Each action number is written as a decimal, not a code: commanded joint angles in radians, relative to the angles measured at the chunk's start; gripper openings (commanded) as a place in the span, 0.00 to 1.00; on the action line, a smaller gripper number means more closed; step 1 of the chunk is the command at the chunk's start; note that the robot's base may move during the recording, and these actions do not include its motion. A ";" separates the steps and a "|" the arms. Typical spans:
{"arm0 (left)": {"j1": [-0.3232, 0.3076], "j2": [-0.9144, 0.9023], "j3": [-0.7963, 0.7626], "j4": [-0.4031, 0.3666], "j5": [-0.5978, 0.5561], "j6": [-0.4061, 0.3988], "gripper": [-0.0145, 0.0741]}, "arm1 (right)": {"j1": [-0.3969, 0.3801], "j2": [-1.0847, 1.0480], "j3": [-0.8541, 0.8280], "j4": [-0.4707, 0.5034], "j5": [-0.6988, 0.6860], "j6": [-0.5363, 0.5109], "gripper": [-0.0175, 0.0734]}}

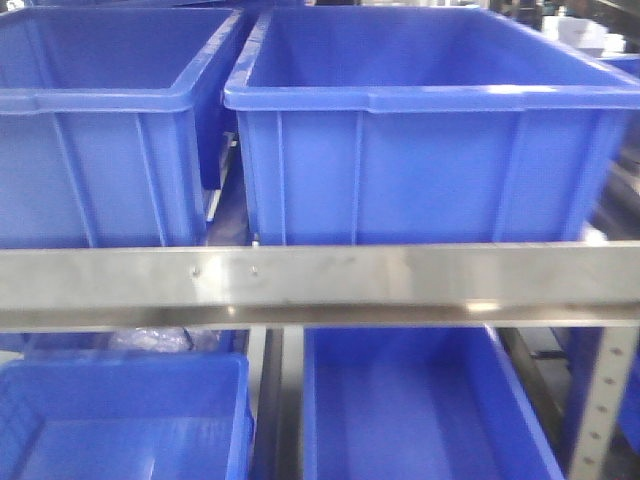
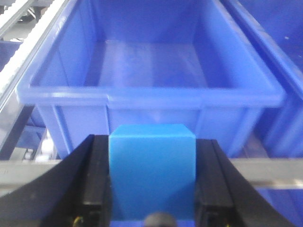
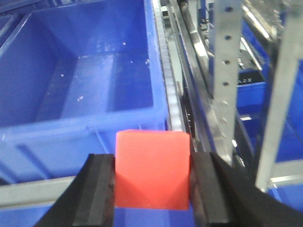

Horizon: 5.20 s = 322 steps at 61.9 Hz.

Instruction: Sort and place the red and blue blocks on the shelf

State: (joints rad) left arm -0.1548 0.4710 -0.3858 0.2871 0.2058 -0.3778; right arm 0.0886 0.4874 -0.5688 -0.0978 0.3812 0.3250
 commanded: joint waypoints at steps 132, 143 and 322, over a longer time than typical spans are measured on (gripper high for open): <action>0.000 0.006 -0.030 0.003 -0.102 -0.003 0.31 | -0.004 0.002 -0.031 -0.015 -0.089 -0.003 0.26; 0.000 0.006 -0.032 0.003 -0.137 -0.003 0.31 | -0.004 0.002 -0.032 -0.007 -0.123 -0.003 0.26; 0.000 0.035 0.081 -0.133 -0.168 -0.003 0.32 | 0.171 0.035 0.258 -0.075 -0.303 0.000 0.27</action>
State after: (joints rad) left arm -0.1548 0.5116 -0.2919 0.1594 0.1449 -0.3778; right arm 0.2598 0.5311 -0.2883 -0.1684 0.1728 0.3239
